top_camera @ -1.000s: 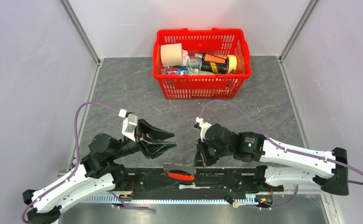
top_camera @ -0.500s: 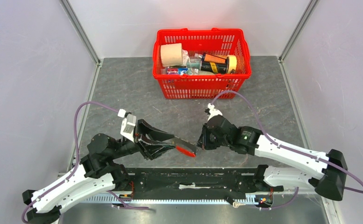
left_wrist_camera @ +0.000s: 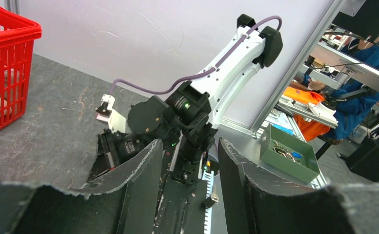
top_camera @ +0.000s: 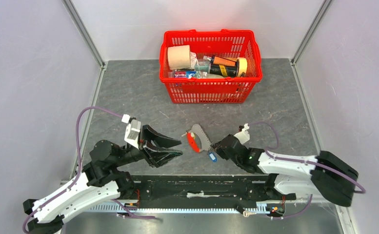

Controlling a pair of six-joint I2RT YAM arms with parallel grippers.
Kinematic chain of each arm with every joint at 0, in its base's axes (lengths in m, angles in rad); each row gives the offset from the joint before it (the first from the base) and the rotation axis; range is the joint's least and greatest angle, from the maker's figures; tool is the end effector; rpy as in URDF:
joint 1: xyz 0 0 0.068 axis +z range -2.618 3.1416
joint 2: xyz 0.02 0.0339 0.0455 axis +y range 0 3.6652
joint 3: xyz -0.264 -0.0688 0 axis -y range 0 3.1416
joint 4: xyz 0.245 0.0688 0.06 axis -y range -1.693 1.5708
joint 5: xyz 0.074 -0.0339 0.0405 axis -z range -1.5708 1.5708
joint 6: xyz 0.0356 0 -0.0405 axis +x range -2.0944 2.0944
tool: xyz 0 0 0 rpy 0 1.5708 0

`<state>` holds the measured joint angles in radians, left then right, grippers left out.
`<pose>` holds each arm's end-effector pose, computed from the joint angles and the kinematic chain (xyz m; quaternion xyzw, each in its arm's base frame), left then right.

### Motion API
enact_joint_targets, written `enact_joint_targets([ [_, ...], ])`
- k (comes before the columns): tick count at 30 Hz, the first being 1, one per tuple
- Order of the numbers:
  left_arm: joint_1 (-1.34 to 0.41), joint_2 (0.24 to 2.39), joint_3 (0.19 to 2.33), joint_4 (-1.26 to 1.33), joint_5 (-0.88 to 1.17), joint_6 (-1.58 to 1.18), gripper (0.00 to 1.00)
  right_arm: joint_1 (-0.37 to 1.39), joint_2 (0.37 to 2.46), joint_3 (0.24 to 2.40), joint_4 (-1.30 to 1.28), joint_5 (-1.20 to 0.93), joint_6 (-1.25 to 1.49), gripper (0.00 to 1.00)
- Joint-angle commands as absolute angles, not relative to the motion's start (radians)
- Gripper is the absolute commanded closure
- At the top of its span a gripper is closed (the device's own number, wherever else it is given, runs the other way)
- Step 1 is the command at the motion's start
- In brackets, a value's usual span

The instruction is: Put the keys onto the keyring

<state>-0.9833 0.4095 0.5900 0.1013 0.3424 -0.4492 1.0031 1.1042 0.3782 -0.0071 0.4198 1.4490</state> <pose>0.0518 -0.0993 0.3515 0.2876 0.5351 -0.5944 0.5269 0.1216 0.1637 0.1602 0.2802 0.8527 0.3100 0.3136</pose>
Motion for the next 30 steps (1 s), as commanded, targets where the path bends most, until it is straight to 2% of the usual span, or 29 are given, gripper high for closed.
enact_joint_targets([
  [1,-0.981,0.400,0.623,0.106,0.338,-0.482,0.48,0.996,1.249,0.373,0.307,0.521,1.664,1.00],
  [10,-0.982,0.380,0.625,0.076,0.312,-0.484,0.48,0.950,1.591,0.499,0.584,0.380,1.708,1.00],
  [14,-0.981,0.376,0.632,0.050,0.304,-0.479,0.48,0.924,1.632,0.500,0.645,0.346,1.697,1.00],
  [17,-0.981,0.373,0.628,0.043,0.297,-0.469,0.48,0.912,1.604,0.489,0.627,0.347,1.663,0.88],
  [21,-0.980,0.389,0.630,0.046,0.296,-0.461,0.48,0.906,1.535,0.480,0.570,0.325,1.591,0.66],
  [25,-0.980,0.406,0.629,0.060,0.303,-0.457,0.48,0.902,1.445,0.474,0.463,0.309,1.542,0.51],
  [30,-0.982,0.423,0.633,0.072,0.307,-0.455,0.48,0.882,1.340,0.489,0.295,0.214,1.388,0.45],
])
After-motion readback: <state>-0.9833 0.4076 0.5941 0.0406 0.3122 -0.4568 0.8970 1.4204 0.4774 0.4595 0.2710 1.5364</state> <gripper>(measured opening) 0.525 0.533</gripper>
